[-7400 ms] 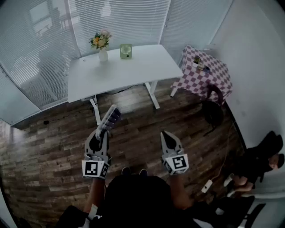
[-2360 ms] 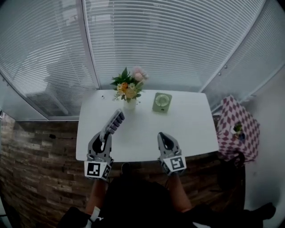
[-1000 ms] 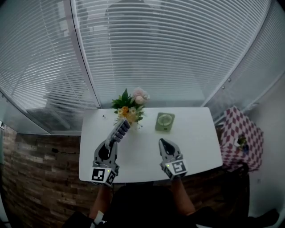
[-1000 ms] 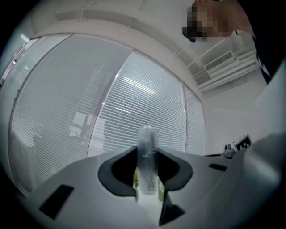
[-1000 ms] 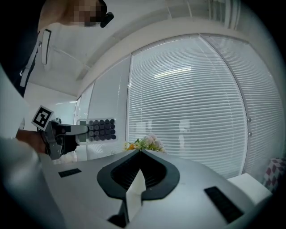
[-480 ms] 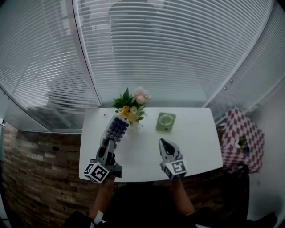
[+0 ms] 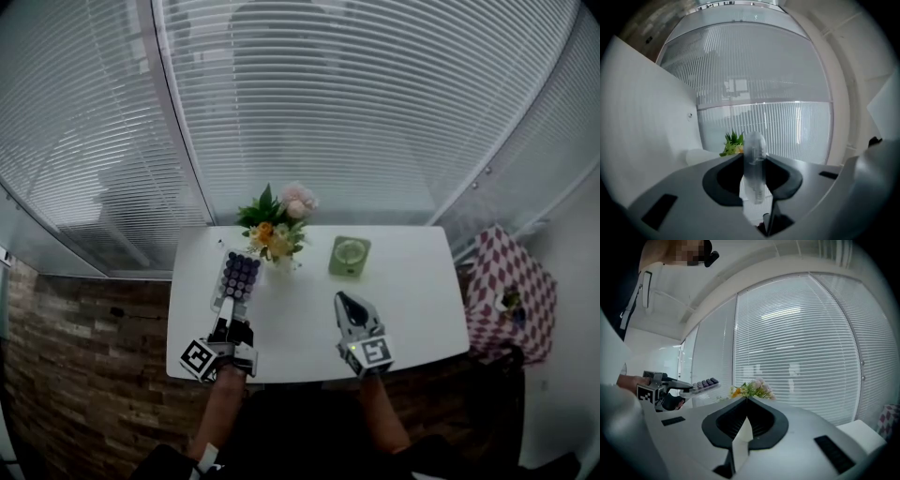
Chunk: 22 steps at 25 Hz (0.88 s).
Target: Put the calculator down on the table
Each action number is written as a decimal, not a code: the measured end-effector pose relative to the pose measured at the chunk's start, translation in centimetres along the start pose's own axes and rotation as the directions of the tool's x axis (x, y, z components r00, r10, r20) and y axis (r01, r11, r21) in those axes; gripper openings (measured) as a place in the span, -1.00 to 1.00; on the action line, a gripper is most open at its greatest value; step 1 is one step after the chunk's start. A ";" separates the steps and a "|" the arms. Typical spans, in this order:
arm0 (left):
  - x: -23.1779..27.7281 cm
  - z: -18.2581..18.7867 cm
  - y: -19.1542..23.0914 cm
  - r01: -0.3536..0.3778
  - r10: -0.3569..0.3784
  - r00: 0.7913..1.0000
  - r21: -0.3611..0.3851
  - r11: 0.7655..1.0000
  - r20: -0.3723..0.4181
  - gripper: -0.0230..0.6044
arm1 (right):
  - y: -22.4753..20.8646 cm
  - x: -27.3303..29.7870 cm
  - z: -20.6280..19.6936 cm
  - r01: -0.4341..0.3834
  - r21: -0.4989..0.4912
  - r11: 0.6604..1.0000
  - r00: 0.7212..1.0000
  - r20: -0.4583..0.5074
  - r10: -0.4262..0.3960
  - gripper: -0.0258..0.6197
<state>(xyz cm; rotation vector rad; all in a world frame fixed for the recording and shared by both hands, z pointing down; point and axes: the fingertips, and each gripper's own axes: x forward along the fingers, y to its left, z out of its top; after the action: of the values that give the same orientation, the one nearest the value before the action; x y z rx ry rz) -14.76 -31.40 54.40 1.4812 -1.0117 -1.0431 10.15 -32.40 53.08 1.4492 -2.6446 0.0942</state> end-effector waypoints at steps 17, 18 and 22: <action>-0.8 -0.8 8.6 -0.164 0.164 0.986 -0.018 0.986 0.000 -0.61 | -0.3 -0.2 -0.4 0.007 -0.004 1.000 0.999 -0.038 -0.007 -0.90; -0.9 -0.9 9.6 -0.180 0.180 0.984 -0.019 0.984 -0.004 -0.61 | -0.3 -0.2 -0.3 0.008 -0.002 1.000 1.000 -0.028 -0.008 -0.90; -1.2 -1.4 12.3 -0.224 0.224 0.975 -0.051 0.973 -0.016 -0.61 | -0.2 -0.3 0.3 0.009 0.002 1.000 1.000 -0.003 -0.009 -0.90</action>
<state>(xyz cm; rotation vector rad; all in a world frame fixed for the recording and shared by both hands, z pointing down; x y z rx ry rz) -14.67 -31.48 66.86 1.2950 -1.1079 -0.8925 10.46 -32.35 52.73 1.4597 -2.6366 0.0984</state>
